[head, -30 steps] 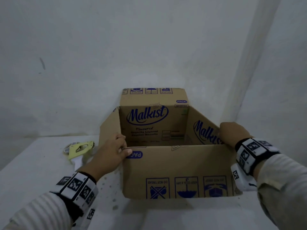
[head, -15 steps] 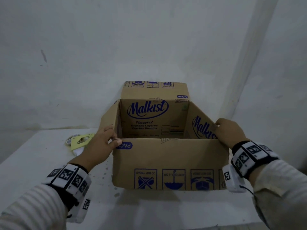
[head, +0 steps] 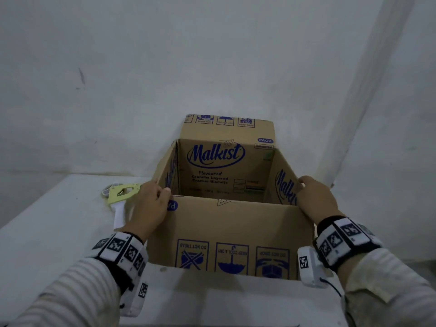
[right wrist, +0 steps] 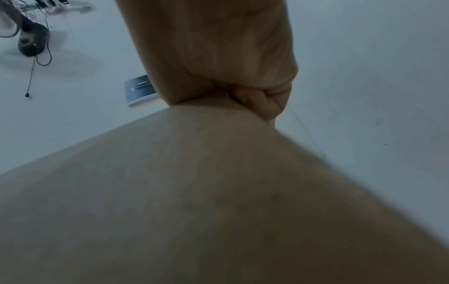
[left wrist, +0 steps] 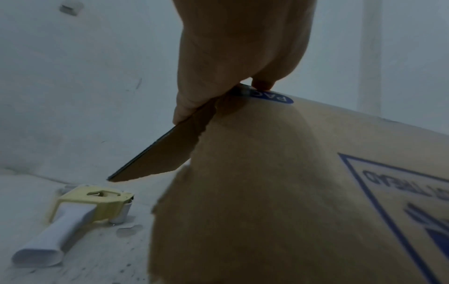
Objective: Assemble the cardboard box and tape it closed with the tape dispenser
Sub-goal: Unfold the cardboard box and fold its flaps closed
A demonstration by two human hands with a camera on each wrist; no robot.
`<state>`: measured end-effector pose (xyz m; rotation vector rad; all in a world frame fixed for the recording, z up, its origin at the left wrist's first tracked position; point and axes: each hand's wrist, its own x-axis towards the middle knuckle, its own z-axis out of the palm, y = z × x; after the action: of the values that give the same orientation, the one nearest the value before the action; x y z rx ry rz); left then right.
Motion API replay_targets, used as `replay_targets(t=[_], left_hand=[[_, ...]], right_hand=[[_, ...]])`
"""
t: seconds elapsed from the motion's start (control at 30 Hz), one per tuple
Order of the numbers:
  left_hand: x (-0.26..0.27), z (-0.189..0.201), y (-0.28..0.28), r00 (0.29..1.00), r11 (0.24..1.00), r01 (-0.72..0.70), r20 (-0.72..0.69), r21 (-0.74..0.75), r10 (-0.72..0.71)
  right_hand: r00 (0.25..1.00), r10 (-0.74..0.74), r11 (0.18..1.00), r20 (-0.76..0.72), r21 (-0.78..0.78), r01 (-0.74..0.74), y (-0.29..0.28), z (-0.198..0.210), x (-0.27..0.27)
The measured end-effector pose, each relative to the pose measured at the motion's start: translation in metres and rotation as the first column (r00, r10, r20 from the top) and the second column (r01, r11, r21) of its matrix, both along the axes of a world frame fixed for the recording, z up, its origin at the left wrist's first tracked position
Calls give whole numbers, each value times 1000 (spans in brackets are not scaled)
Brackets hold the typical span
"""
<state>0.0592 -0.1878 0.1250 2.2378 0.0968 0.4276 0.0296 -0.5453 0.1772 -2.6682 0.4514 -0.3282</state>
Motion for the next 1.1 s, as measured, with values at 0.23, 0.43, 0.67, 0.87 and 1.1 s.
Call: replay_targets(t=[0.23, 0.43, 0.67, 0.87, 1.1], left_hand=[[-23, 8, -12, 1000, 947, -3, -13, -320, -1], [-37, 0, 2, 948, 943, -318, -22, -99, 318], [-32, -3, 10, 958, 840, -148, -286, -522, -9], [-22, -3, 15, 966, 778, -116, -253, -617, -57], [-17, -6, 18, 999, 828, -43, -48, -559, 20]], right_hand=[[998, 18, 993, -53, -111, -24, 2, -1, -4], [964, 206, 931, -167, -268, -246, 55, 7, -14], [825, 476, 817, -303, -193, -543, 164, 3, -21], [778, 602, 763, -180, -159, -627, 215, 3, -7], [805, 592, 777, -49, -230, -586, 222, -10, -3]])
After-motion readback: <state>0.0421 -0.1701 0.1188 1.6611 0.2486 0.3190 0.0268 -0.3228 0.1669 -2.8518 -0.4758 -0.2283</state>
